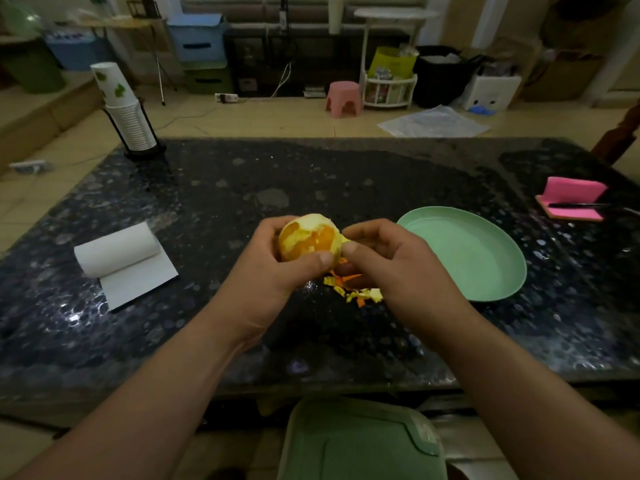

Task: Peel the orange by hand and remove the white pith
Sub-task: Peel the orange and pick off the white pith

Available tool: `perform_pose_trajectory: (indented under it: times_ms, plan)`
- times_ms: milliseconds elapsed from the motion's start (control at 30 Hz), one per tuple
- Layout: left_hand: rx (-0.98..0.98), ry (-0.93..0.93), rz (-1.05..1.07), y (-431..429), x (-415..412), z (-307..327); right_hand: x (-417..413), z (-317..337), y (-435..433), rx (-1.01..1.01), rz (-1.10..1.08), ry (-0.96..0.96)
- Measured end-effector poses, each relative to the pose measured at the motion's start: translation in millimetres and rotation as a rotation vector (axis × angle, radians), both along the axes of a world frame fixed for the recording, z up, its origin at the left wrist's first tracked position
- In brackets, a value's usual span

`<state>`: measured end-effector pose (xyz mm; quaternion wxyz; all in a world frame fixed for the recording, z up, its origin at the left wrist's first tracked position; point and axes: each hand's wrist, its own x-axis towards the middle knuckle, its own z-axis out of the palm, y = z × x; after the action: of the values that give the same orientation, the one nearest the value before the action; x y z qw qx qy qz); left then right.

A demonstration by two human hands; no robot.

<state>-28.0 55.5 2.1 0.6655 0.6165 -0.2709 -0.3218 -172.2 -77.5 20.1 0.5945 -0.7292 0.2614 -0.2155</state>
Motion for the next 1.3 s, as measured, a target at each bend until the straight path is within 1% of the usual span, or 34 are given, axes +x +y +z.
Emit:
perform_pose_trajectory:
  times_ms: [100,267,433,467,600,667,800,1067,1300]
  plan:
    - [0.053,-0.113,0.000,1,0,1,-1,1,-3,-0.055,-0.004,-0.012]
    - [0.123,-0.213,0.008,2,-1,-1,-3,2,-4,-0.165,0.030,0.000]
    - [0.101,-0.271,0.044,1,-6,0,-2,2,-3,-0.093,0.020,-0.028]
    - [0.096,-0.274,0.047,0,-7,1,-3,3,-3,-0.109,0.019,-0.026]
    - [0.086,-0.297,0.042,1,-9,3,-5,4,-5,-0.378,-0.001,0.002]
    - [0.094,-0.338,0.031,2,-10,5,-6,4,-4,-0.468,0.002,0.003]
    - [0.143,-0.437,0.014,4,-11,8,-8,4,-4,-0.599,0.016,0.031]
    - [0.220,-0.533,-0.034,7,-6,10,-11,4,-5,-0.767,0.043,0.062]
    - [0.280,-0.612,-0.066,9,-5,9,-11,5,-2,-0.989,0.019,0.084]
